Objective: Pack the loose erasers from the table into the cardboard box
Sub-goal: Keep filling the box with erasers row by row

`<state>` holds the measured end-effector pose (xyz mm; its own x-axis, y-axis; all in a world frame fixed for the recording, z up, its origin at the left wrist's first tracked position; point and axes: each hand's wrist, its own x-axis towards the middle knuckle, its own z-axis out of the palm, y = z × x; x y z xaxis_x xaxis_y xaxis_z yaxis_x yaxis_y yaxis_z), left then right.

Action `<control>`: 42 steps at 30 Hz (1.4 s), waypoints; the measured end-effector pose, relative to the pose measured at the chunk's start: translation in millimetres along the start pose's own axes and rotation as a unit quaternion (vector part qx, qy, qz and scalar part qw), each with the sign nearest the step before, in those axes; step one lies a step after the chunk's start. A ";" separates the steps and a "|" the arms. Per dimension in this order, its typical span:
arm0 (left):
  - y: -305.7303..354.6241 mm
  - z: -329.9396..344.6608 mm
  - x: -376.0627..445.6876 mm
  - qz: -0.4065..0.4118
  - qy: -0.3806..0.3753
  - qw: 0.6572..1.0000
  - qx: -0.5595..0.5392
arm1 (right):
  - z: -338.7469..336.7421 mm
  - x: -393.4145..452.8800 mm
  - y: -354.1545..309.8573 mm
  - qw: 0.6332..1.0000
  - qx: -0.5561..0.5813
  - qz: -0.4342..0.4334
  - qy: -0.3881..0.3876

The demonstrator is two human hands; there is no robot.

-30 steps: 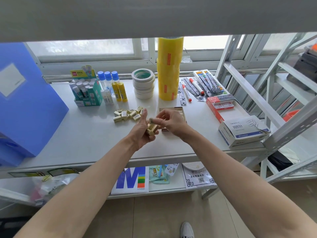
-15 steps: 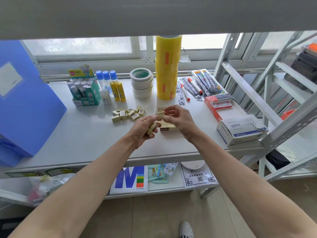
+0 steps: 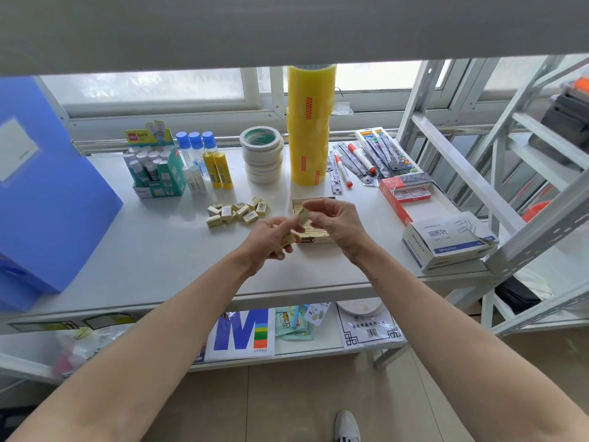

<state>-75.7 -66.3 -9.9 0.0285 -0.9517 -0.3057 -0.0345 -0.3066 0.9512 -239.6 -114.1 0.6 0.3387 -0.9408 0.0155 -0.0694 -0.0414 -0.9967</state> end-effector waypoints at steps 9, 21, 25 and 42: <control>3.5 10.0 3.6 0.010 0.009 1.000 0.024 | -2.9 2.4 0.4 0.999 -0.039 -0.010 -0.020; 2.1 10.5 12.8 -0.024 0.048 0.997 -0.056 | -2.2 1.6 3.8 0.967 -0.248 -0.049 0.021; 2.3 10.1 16.7 0.001 0.112 0.994 0.002 | -16.9 7.9 4.2 0.940 -0.334 -0.059 0.015; -25.5 6.9 33.2 -0.023 0.156 0.984 0.085 | -41.3 34.2 -7.3 0.777 -0.612 0.009 -0.147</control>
<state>-80.7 -90.2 -44.6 0.3382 -0.8935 -0.2955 -0.1921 -0.3729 0.9078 -266.2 -159.9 11.7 0.5143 -0.8351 -0.1952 -0.8562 -0.4869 -0.1729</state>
